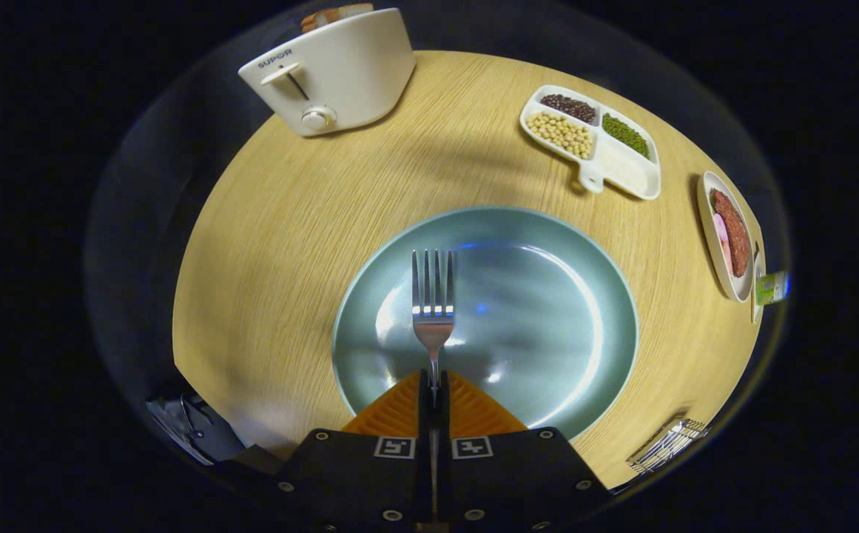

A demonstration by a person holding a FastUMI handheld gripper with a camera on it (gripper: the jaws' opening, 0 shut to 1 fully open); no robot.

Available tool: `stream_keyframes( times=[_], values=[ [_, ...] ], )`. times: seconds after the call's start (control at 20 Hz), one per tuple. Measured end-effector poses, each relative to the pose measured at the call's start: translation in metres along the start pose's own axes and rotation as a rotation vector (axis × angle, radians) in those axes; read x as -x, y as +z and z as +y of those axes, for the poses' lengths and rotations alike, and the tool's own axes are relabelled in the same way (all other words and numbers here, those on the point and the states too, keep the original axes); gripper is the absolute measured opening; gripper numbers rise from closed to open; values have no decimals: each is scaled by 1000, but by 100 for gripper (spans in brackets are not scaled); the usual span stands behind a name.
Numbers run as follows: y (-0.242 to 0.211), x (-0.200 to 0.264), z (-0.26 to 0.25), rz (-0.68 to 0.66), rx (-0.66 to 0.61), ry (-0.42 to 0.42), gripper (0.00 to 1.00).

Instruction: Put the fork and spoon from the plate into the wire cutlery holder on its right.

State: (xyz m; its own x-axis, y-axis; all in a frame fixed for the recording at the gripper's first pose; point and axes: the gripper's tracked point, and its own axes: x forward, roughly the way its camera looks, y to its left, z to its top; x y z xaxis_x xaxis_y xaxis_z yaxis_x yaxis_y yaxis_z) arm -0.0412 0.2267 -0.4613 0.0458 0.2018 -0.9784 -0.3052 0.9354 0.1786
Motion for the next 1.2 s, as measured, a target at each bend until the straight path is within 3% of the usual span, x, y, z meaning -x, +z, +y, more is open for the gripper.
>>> stream_keyframes(
  times=[0.25, 0.6, 1.0, 1.2],
  values=[
    [9, 35, -22, -116, -56, -6, 3],
    [-25, 100, -85, -213, -164, -84, 3],
    [-120, 150, -187, -208, -398, -211, 3],
    [-162, 159, -220, -175, -456, -255, 3]
  ],
)
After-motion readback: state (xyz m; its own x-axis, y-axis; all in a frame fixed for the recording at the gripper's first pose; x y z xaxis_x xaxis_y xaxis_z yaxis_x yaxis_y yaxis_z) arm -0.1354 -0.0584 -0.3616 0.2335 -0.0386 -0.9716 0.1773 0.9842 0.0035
